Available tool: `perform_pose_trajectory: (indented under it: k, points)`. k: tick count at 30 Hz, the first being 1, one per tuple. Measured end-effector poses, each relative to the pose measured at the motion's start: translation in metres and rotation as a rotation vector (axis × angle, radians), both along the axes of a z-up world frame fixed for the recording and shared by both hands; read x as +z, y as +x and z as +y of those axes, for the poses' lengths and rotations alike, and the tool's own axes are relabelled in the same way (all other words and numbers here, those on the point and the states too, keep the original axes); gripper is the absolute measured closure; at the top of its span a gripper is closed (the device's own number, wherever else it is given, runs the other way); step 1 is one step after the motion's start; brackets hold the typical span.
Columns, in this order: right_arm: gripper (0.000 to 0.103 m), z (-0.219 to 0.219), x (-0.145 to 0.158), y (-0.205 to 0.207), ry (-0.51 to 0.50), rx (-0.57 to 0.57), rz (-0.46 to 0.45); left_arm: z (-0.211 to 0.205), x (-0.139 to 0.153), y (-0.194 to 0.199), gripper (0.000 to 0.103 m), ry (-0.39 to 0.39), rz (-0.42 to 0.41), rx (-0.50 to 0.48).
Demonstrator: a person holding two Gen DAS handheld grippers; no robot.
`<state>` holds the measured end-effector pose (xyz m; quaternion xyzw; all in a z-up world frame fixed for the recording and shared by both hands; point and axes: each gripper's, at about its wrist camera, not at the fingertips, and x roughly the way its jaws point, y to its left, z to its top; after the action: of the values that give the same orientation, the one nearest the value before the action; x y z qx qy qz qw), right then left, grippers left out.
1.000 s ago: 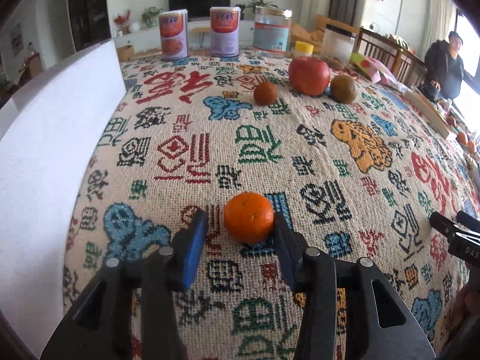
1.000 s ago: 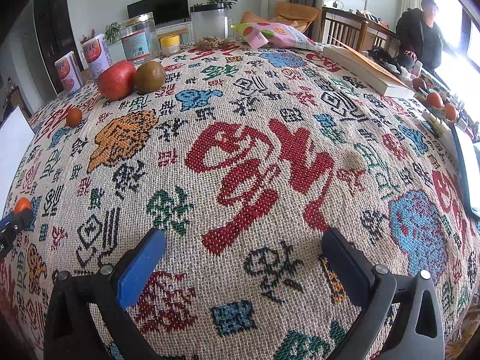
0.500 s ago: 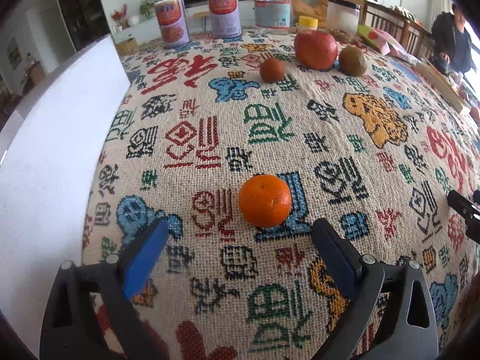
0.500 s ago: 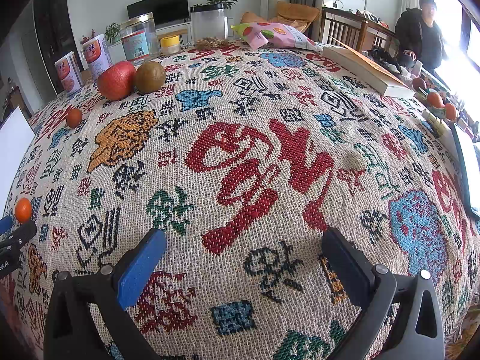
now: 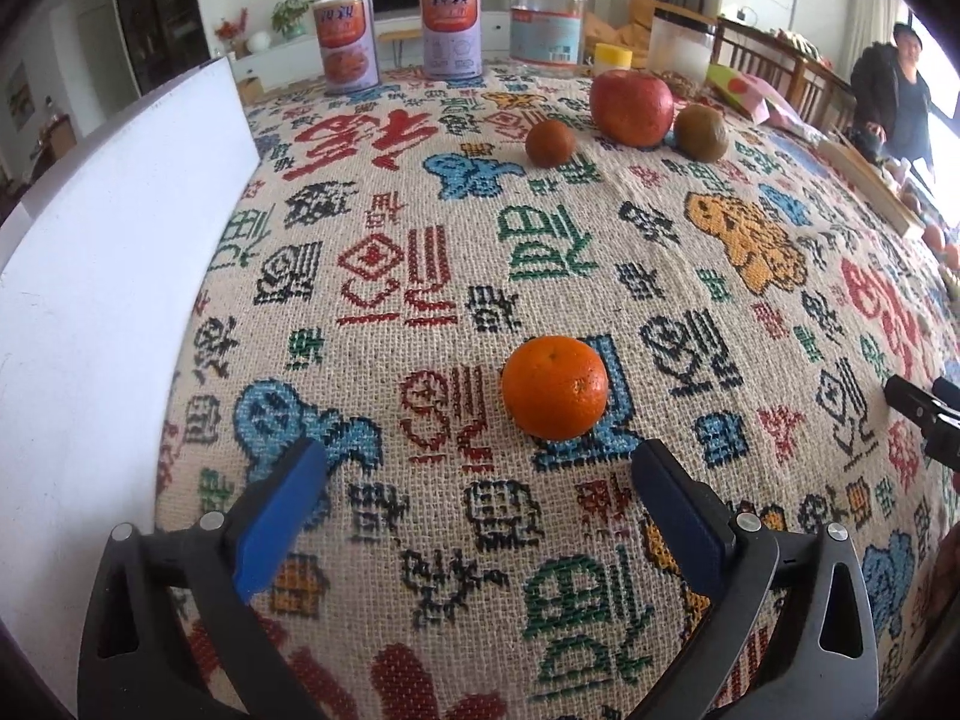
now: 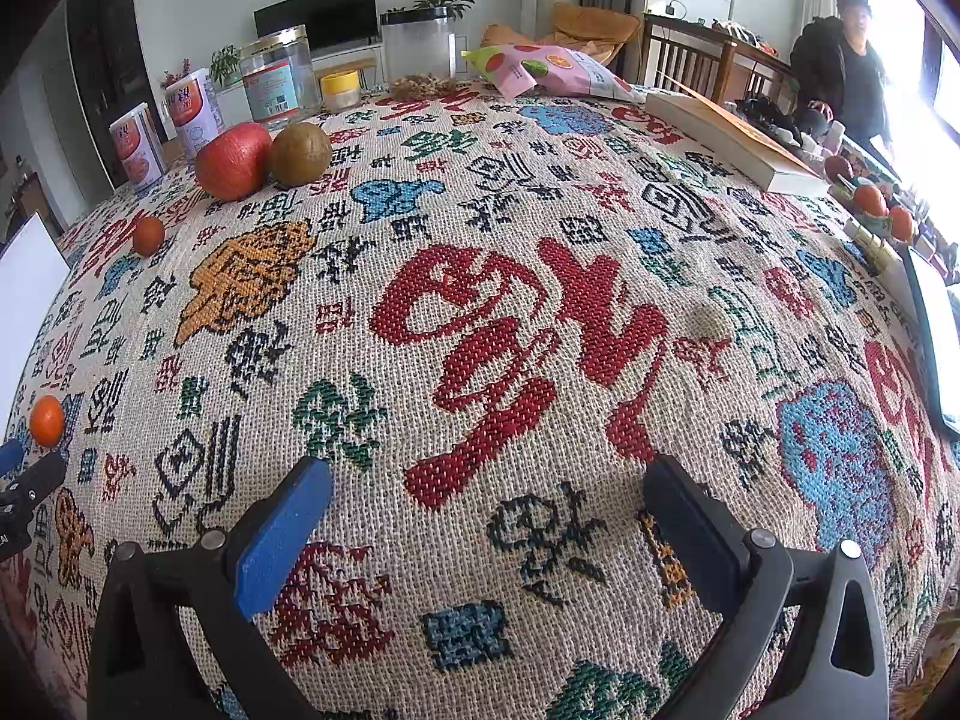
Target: Organize fruits
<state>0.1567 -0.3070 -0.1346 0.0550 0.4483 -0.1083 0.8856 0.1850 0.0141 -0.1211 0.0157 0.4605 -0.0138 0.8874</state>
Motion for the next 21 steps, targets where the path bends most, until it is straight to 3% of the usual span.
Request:
perform_pose_trajectory:
  k: [21]
  points:
    - [0.0,-0.0007,-0.0003,0.0003,0.004,-0.002,0.001,-0.0001,-0.0005,0.0002,0.0,0.0,0.0,0.0]
